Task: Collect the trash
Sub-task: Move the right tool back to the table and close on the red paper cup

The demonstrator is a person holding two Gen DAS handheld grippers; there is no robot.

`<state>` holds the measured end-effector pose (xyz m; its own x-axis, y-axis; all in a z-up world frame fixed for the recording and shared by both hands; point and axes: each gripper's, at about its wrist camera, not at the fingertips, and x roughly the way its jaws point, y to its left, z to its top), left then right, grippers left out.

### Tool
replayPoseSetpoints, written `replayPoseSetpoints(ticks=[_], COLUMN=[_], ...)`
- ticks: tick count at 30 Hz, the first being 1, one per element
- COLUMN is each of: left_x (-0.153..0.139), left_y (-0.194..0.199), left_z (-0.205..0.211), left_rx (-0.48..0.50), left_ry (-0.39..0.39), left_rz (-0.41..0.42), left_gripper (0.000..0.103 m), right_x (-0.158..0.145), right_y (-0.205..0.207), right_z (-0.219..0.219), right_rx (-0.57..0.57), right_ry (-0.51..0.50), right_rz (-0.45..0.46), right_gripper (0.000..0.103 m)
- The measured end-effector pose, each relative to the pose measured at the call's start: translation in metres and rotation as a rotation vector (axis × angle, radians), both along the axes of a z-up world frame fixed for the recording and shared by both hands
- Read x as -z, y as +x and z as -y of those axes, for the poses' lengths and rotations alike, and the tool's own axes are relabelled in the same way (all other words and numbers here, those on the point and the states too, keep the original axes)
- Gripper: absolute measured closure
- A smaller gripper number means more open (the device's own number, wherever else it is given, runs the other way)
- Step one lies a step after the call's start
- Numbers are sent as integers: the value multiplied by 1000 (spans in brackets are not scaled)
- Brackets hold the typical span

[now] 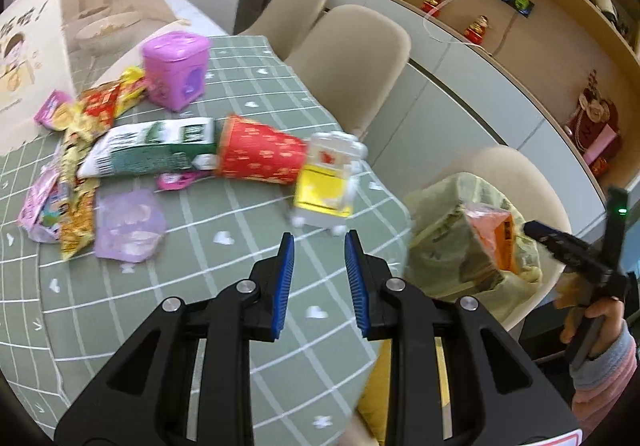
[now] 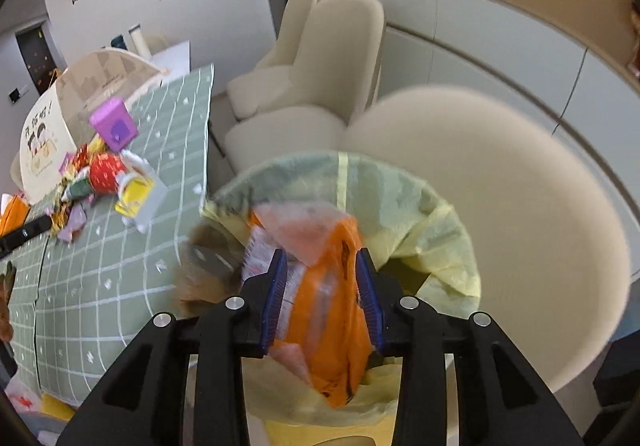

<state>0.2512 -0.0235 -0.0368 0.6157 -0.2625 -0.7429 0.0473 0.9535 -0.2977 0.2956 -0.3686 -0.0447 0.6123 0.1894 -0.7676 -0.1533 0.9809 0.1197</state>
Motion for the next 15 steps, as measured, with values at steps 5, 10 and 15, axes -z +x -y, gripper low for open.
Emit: replayPoseSetpoints(ticks=[5,10,15], left_x=[5,8,9], left_y=[-1,-1,10], left_z=[-56,-116,-179], left_rx=[-97,-177,-216], left_ry=[17,45,51], left_rz=[12,47,63], left_gripper=[74,73,72], right_x=[-28,-40,-41], right_y=[0,6,12], right_z=[-44,-106,-176], right_rx=[-88,-197,-259], right_ry=[74,126,106], right_rz=[64,115,141], right_gripper=[69,69,69])
